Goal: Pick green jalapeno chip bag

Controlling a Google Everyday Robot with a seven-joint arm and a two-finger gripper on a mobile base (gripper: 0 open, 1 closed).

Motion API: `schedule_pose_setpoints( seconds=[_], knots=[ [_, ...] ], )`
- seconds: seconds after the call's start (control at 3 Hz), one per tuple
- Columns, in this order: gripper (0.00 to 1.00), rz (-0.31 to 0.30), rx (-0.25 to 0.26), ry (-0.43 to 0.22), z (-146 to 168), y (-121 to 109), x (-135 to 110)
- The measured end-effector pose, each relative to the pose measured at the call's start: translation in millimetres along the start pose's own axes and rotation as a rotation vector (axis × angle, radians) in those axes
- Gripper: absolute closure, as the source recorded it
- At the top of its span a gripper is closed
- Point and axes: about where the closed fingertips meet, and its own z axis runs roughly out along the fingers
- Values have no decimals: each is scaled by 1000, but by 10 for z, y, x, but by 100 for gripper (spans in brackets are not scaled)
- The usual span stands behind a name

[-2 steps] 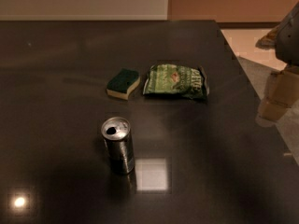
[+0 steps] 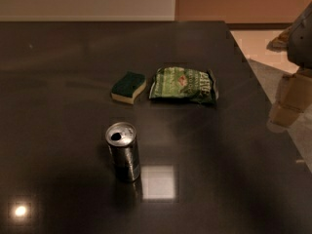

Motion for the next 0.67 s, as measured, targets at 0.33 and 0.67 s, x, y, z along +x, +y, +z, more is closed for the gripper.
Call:
schedule_pose_setpoints(
  seconds=[0.33,0.67],
  knots=[
    [0,-43,-39,-26,308,-229,-248],
    [0,-99,-89,-59,713,-528,-566]
  ],
)
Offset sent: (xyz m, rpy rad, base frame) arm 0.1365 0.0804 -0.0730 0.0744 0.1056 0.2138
